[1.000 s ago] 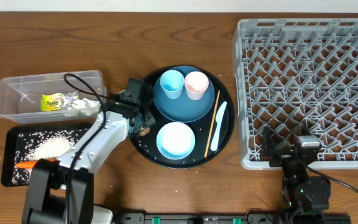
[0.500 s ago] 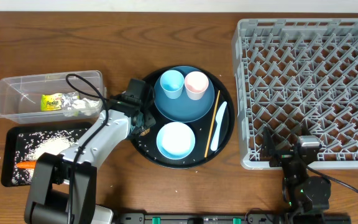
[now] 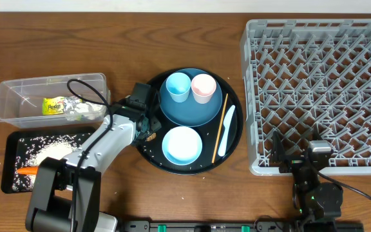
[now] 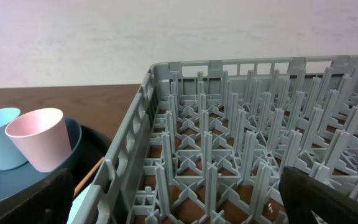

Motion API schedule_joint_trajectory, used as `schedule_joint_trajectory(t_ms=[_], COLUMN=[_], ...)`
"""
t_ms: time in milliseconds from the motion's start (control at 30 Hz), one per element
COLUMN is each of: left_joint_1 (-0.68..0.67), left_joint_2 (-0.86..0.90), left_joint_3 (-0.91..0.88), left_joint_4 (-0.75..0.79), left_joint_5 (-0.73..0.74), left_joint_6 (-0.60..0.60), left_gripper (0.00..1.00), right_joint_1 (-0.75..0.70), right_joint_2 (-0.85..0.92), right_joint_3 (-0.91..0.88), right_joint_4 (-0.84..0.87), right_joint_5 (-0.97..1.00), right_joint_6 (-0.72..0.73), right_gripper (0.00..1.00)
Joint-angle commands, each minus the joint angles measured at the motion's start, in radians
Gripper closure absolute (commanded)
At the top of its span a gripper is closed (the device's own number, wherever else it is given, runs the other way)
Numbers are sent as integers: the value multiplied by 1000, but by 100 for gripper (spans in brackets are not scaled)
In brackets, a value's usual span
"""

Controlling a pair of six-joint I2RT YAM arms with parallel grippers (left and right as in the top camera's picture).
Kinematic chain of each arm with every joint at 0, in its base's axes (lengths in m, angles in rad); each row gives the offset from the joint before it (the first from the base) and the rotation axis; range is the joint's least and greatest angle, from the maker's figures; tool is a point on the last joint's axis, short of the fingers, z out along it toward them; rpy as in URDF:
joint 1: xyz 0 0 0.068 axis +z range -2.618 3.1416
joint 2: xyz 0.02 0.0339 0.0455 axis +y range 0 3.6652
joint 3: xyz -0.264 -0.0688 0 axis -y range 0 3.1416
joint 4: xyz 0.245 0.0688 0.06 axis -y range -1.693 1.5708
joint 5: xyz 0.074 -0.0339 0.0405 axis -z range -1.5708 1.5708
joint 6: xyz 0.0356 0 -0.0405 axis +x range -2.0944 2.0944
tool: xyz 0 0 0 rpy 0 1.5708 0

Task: Sort waste into correct bins and load items into the dishwasher rack
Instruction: 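Close the left gripper on the cookie and lift it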

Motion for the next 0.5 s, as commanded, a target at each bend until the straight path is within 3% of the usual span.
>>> schedule_joint_trajectory(t_ms=[0,300,333,467], left_joint_1=[-3,-3,-3,-3], left_joint_2=[12,12,12,12], left_joint_3=[-10,-10,-10,-10], left_joint_4=[2,-12,-14,-24], left_joint_5=[-4,-4,-4,-4], left_joint_6=[-16,-16,-16,-16], left_gripper=[46,45,38,32], right_joint_1=[-17,-17,-17,-17], right_joint_2=[0,0,0,0], right_joint_3=[-1,-1,-1,-1], right_joint_4=[-5,-5,-5,-5], right_joint_5=[8,8,8,8], right_joint_6=[-13,-13,-13,-12], right_gripper=[1,1,1,1])
